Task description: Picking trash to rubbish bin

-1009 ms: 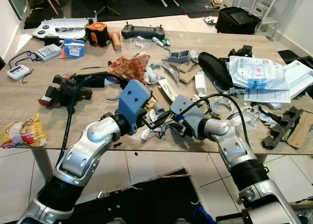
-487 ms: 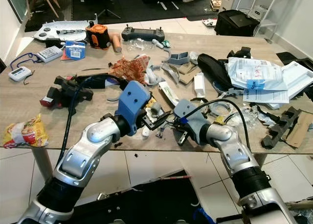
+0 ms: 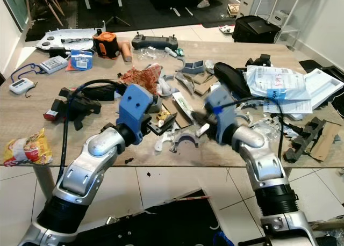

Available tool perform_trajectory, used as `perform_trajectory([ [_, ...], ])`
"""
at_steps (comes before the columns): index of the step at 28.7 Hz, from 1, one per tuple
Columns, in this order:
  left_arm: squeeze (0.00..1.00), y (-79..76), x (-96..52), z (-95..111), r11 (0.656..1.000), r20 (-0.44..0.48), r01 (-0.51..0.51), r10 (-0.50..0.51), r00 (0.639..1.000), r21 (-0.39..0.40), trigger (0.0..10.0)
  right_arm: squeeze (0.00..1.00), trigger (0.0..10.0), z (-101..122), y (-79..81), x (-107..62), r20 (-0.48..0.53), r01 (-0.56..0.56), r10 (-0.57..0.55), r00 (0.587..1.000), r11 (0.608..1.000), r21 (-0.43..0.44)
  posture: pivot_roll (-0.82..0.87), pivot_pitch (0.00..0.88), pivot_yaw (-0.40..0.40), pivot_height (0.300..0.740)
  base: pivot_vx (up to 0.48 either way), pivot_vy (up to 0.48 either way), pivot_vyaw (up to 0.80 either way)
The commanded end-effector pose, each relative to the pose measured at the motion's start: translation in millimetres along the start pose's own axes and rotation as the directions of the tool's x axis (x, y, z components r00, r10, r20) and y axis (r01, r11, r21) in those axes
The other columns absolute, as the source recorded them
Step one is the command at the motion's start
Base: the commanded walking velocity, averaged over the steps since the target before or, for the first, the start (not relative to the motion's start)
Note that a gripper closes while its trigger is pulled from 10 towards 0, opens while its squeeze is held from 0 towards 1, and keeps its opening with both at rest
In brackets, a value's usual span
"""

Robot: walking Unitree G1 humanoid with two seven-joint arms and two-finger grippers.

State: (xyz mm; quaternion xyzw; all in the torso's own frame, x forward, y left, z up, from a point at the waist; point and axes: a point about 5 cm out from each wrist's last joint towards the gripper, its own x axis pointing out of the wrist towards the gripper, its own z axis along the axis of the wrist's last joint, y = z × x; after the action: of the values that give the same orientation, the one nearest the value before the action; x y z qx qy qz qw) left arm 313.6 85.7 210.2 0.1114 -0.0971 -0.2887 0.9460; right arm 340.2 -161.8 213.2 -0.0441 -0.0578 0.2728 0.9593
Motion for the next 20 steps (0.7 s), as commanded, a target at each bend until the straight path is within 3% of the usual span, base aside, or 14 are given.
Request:
perform_trajectory([
  [1,0.0,11.7,-2.4,-5.0,0.991,-0.026,-0.132,0.132,0.991,-0.018,10.0,0.0,10.0,18.6,-8.2,-1.5,0.153,0.216,-0.227,0.962,0.973,0.086,-0.01,0.038,0.002,0.74,0.0,0.0,0.0],
  [2,0.0,19.8,-3.6,-6.8,0.978,-0.041,-0.203,0.201,0.979,-0.056,10.0,0.0,10.0,20.1,-9.3,-2.9,0.185,0.301,-0.321,0.929,0.945,0.13,-0.01,0.034,0.002,0.74,0.0,0.0,0.0],
  [4,0.0,28.5,-5.3,-7.7,0.956,-0.047,-0.277,0.274,0.961,-0.095,10.0,0.0,10.0,15.5,-8.3,-6.1,0.185,0.371,-0.396,0.899,0.915,0.158,-0.01,0.031,0.002,0.74,0.0,0.0,0.0],
  [9,0.0,32.6,-7.5,-9.2,0.942,-0.046,-0.326,0.323,0.945,-0.083,10.0,0.0,10.0,7.1,-2.2,-7.0,0.141,0.397,-0.42,0.896,0.903,0.165,-0.01,0.021,-0.005,0.74,0.0,0.0,0.0],
  [15,0.0,33.0,-6.3,-7.6,0.933,-0.039,-0.344,0.341,0.939,-0.11,10.0,0.0,10.0,9.6,7.8,-2.7,0.168,0.343,-0.36,0.918,0.931,0.121,-0.01,0.039,-0.011,0.74,0.0,0.0,0.0],
  [17,0.0,33.4,-3.8,-3.8,0.934,-0.013,-0.342,0.342,0.939,-0.104,10.0,0.0,10.0,20.6,15.3,-2.7,0.276,0.241,-0.274,0.921,0.959,0.149,0.01,0.079,-0.019,0.74,0.0,0.0,0.0],
  [18,0.0,33.4,-3.8,-3.8,0.934,-0.013,-0.342,0.342,0.939,-0.104,10.0,0.0,10.0,20.6,15.3,-2.7,0.276,0.241,-0.274,0.921,0.959,0.149,0.01,0.079,-0.019,0.74,0.0,0.0,0.0],
  [19,0.0,32.3,-3.8,-2.5,0.937,0.001,-0.334,0.336,0.942,-0.107,10.0,0.0,10.0,30.7,19.5,-6.0,0.378,0.171,-0.249,0.892,0.959,0.228,0.01,0.063,-0.018,0.74,0.0,0.0,0.0],
  [20,0.0,32.3,-3.8,-2.5,0.937,0.001,-0.334,0.336,0.942,-0.107,10.0,0.0,10.0,30.7,19.5,-6.0,0.378,0.171,-0.249,0.892,0.959,0.228,0.01,0.063,-0.018,0.74,0.0,0.0,0.0],
])
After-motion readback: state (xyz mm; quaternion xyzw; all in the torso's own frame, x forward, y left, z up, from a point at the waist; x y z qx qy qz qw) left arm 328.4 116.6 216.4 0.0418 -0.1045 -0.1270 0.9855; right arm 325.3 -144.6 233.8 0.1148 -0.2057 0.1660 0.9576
